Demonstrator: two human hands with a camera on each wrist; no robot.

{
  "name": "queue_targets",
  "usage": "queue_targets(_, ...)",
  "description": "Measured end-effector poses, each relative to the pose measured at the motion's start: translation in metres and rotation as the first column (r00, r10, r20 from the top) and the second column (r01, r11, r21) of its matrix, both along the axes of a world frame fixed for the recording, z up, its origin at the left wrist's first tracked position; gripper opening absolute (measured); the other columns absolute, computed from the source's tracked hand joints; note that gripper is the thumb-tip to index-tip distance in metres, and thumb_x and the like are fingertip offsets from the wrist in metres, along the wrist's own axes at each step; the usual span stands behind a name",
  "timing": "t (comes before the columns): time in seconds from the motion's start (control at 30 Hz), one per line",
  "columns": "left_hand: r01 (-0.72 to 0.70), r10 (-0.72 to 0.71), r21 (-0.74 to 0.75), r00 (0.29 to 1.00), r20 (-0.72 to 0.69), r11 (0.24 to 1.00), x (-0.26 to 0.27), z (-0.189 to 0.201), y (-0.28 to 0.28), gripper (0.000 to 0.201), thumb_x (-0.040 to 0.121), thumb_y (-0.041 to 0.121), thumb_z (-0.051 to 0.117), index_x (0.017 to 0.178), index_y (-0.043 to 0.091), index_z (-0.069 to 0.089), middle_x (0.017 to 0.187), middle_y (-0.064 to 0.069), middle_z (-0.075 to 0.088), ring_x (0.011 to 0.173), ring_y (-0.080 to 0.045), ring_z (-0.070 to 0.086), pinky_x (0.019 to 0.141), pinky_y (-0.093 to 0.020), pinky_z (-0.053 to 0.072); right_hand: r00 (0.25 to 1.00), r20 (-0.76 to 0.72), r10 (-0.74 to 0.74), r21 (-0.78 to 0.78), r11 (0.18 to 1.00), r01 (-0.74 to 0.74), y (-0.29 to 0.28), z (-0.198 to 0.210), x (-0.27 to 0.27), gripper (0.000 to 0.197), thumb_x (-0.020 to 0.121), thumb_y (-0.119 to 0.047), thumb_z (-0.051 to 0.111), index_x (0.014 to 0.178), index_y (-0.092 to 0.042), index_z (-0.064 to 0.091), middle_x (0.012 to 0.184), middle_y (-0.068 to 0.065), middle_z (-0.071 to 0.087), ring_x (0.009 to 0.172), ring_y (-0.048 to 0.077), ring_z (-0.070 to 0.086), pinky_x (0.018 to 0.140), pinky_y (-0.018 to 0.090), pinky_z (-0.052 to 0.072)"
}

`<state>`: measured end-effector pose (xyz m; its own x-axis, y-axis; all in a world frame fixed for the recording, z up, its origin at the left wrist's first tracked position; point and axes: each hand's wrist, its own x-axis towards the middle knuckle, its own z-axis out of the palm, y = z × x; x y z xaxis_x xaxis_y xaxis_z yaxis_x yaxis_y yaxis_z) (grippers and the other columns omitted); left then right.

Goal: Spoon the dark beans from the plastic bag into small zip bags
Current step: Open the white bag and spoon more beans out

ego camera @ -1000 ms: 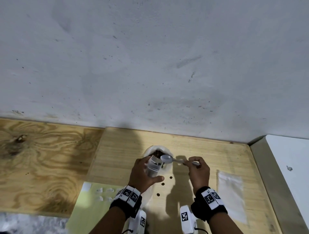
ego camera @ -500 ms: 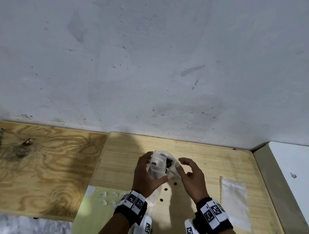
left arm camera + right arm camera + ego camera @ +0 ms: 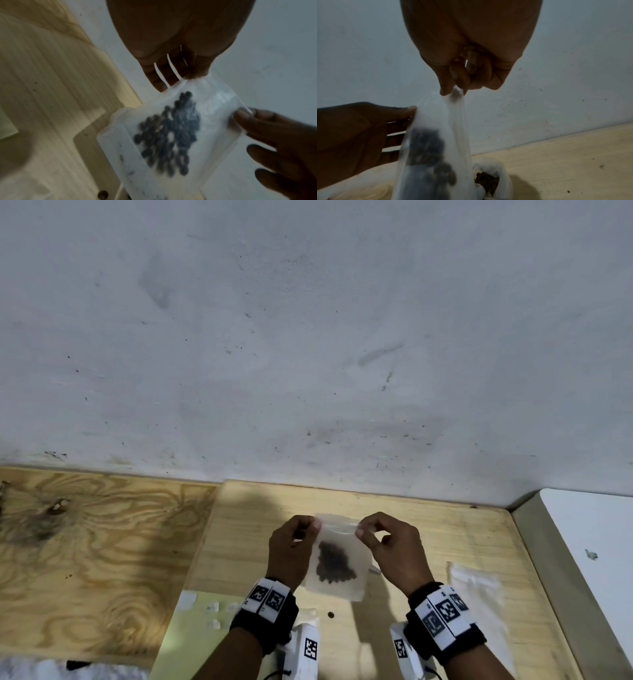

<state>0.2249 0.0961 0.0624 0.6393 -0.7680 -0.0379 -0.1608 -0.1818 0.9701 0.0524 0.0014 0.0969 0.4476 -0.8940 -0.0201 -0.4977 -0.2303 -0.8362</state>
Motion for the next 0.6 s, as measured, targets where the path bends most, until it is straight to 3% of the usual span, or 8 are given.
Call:
queue_targets(0.13, 0.006, -0.006, -0.006, 1.0, 0.004, 1.0, 0.002, 0.007, -0.003, 0.018, 0.09, 0.016, 0.068, 0.073, 0.015, 0.067, 0.068, 0.007, 0.067, 0.062, 0.001, 0.057, 0.06, -0.011, 0.046, 0.998, 0.054, -0.016, 0.029, 0.999, 0.015, -0.005, 0.0, -0.003, 0.019, 0.082, -0.023, 0.078, 0.073, -0.037, 0.07, 0.079, -0.014, 0.072, 0.072, 0.021, 0.066, 0.061, 0.039, 0.05)
queue_targets(0.27, 0.076, -0.079, -0.039, 0.994, -0.069, 0.996, -0.004, 0.012, -0.007, 0.027, 0.088, 0.017, 0.071, 0.066, 0.005, 0.061, 0.061, -0.004, 0.059, 0.06, -0.01, 0.05, 0.061, -0.021, 0.044, 0.986, 0.163, -0.045, 0.083, 0.996, 0.032, -0.006, 0.003, -0.003, 0.022, 0.082, -0.009, 0.078, 0.073, -0.028, 0.07, 0.078, -0.004, 0.071, 0.076, 0.009, 0.062, 0.059, 0.023, 0.045)
queue_targets(0.33, 0.111, -0.111, -0.009, 0.989, -0.102, 0.994, -0.005, 0.013, -0.009, 0.032, 0.087, 0.018, 0.072, 0.059, 0.009, 0.06, 0.057, 0.001, 0.056, 0.056, -0.011, 0.048, 0.058, -0.022, 0.042, 0.974, 0.212, -0.073, 0.129, 0.991, 0.046, -0.005, 0.005, -0.003, 0.021, 0.081, -0.008, 0.078, 0.081, -0.027, 0.07, 0.081, 0.0, 0.07, 0.076, 0.012, 0.062, 0.058, 0.019, 0.047)
queue_targets(0.43, 0.102, -0.099, 0.021, 0.987, -0.126, 0.995, -0.006, 0.015, -0.01, 0.033, 0.087, 0.02, 0.072, 0.057, 0.01, 0.061, 0.055, 0.004, 0.058, 0.055, -0.01, 0.049, 0.058, -0.023, 0.042, 0.953, 0.266, -0.147, 0.294, 0.954, 0.065, -0.003, 0.007, -0.003, 0.033, 0.075, -0.01, 0.084, 0.099, -0.027, 0.07, 0.079, 0.005, 0.068, 0.069, 0.011, 0.062, 0.052, 0.022, 0.052)
queue_targets(0.53, 0.12, -0.117, 0.027, 0.987, -0.11, 0.992, -0.007, 0.009, -0.011, 0.034, 0.084, 0.028, 0.075, 0.061, 0.006, 0.063, 0.057, -0.004, 0.063, 0.055, -0.009, 0.053, 0.057, -0.027, 0.047, 0.963, 0.237, -0.129, 0.345, 0.938, 0.041, -0.001, 0.004, 0.001, 0.018, 0.071, -0.015, 0.088, 0.082, -0.011, 0.075, 0.076, 0.0, 0.072, 0.071, 0.01, 0.064, 0.061, 0.021, 0.05)
queue_targets(0.6, 0.149, -0.146, 0.046, 0.987, -0.065, 0.988, -0.008, 0.001, -0.01, 0.05, 0.077, 0.048, 0.075, 0.071, -0.001, 0.066, 0.069, -0.018, 0.069, 0.06, -0.014, 0.06, 0.064, -0.039, 0.056, 0.969, 0.22, -0.114, 0.359, 0.933, 0.028, 0.0, 0.003, 0.003, 0.018, 0.072, -0.017, 0.087, 0.074, -0.006, 0.073, 0.072, -0.002, 0.071, 0.067, 0.009, 0.064, 0.066, 0.022, 0.049)
